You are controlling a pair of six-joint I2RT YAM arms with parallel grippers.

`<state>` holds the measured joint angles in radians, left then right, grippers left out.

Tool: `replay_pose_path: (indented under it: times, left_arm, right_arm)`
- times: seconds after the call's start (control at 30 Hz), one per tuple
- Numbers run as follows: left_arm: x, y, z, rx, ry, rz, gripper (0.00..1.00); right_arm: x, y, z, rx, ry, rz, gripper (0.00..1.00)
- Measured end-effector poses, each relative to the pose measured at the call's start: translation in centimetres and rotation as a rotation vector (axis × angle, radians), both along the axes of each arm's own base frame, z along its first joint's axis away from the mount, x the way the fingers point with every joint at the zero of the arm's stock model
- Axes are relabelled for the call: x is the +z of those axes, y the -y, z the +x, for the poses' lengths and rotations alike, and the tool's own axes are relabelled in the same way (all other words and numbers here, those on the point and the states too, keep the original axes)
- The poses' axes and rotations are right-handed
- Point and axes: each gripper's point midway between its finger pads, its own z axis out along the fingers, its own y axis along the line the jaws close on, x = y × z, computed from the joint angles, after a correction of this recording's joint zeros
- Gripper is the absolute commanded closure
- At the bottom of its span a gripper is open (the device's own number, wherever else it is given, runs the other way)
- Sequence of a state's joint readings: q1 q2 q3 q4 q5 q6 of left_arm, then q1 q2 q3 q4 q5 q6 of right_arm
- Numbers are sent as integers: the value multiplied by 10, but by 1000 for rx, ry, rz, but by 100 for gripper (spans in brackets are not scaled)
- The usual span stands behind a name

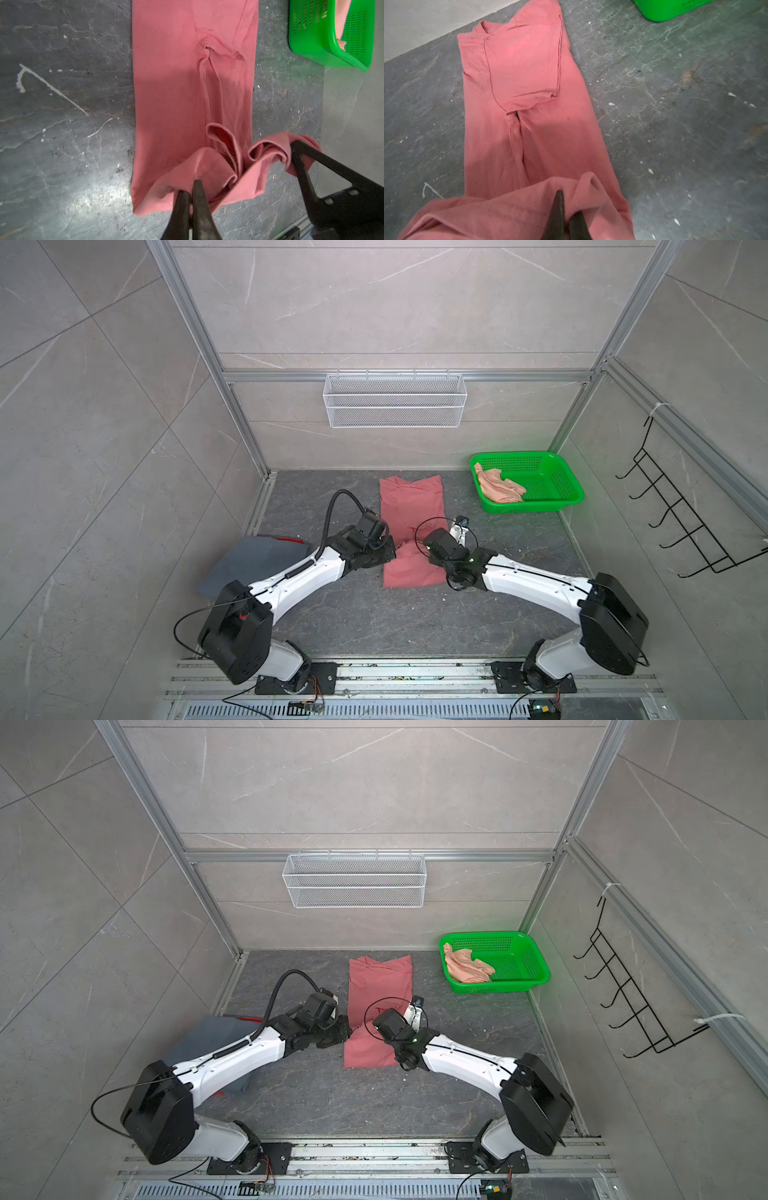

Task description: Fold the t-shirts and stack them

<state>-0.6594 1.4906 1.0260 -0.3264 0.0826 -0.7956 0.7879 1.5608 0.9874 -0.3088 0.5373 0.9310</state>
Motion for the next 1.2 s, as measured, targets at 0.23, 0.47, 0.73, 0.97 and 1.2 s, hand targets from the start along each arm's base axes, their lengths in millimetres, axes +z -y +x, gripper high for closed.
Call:
replay_pose_path:
  times: [0.23, 0.47, 0.73, 0.97, 1.2]
  left_arm:
    - [-17, 6, 49, -15, -28, -45, 99]
    - [-32, -12, 92, 41, -59, -24, 59]
    - [-2, -35, 86, 86, 15, -9, 51]
    - [-27, -49, 22, 75, -84, -18, 49]
    - [-73, -46, -45, 59, -233, -31, 50]
  right_arm:
    - [-35, -1, 44, 0, -67, -13, 99]
    - [-19, 4, 71, 13, -34, 9, 49]
    - [24, 16, 52, 71, 20, 73, 48]
    - [-11, 35, -14, 131, -111, 129, 47]
    - [-61, 53, -70, 94, -266, 203, 46]
